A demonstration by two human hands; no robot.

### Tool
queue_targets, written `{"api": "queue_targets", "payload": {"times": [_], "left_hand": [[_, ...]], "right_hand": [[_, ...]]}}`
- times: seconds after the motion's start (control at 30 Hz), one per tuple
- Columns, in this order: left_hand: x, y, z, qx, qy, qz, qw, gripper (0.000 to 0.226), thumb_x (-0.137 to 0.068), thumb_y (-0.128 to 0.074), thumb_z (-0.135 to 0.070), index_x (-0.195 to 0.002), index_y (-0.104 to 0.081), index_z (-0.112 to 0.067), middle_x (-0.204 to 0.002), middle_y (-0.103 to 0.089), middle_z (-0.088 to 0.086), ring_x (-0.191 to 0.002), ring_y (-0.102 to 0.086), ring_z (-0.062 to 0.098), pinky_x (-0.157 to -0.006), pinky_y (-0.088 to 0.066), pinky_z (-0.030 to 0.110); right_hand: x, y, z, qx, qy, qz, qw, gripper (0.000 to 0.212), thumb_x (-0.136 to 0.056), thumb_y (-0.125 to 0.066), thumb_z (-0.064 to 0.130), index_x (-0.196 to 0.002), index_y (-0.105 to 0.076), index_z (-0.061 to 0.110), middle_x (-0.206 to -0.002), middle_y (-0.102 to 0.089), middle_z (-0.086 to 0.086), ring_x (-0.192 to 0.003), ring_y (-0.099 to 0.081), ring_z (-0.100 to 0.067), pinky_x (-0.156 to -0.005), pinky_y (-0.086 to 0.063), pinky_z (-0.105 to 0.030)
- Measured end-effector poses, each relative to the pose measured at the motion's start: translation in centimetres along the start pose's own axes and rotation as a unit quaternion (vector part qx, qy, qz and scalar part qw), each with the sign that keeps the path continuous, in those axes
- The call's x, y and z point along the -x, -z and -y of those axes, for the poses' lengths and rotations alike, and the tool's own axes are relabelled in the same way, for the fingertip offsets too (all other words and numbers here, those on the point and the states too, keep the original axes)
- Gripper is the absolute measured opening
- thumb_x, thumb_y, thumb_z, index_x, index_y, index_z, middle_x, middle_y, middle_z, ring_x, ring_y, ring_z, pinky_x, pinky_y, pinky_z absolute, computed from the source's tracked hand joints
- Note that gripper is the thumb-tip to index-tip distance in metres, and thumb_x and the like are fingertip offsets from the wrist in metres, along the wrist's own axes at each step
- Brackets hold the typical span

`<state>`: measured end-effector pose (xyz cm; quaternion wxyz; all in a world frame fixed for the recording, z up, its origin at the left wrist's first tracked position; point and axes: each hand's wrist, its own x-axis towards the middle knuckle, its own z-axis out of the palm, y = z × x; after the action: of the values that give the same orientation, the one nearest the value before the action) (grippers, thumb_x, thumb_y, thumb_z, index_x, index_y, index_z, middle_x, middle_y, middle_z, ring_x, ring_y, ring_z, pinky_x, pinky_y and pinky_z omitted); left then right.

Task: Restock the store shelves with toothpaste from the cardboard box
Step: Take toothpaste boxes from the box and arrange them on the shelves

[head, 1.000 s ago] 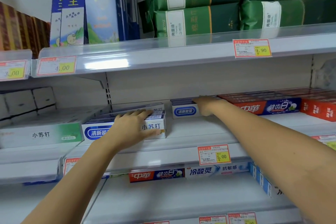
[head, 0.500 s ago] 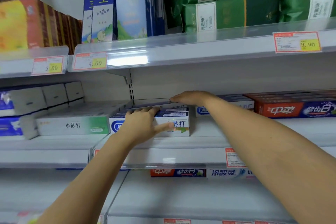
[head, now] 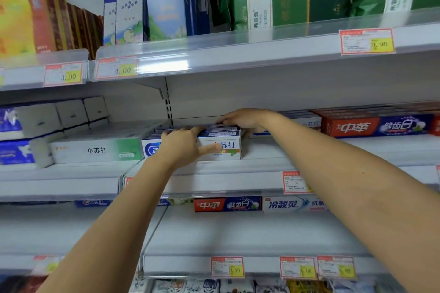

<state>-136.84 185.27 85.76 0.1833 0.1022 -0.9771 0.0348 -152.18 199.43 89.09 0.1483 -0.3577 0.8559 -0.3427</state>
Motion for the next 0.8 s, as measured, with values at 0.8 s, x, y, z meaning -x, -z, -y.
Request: {"api": "queue_targets", "payload": {"times": [0.8], "left_hand": [[0.8, -0.2, -0.7, -0.006, 0.072, -0.013, 0.997, 0.089, -0.075, -0.033, -0.082, -0.142, -0.039, -0.024, -0.142, -0.046, 0.011, -0.131, -0.039, 0.032, -0.11, -0.022, 0.048]], "right_hand": [[3.5, -1.3, -0.9, -0.005, 0.078, -0.064, 0.995, 0.034, -0.101, -0.038, 0.037, -0.124, -0.061, 0.029, -0.108, -0.067, 0.003, -0.104, -0.06, -0.02, -0.097, -0.047, -0.036]]}}
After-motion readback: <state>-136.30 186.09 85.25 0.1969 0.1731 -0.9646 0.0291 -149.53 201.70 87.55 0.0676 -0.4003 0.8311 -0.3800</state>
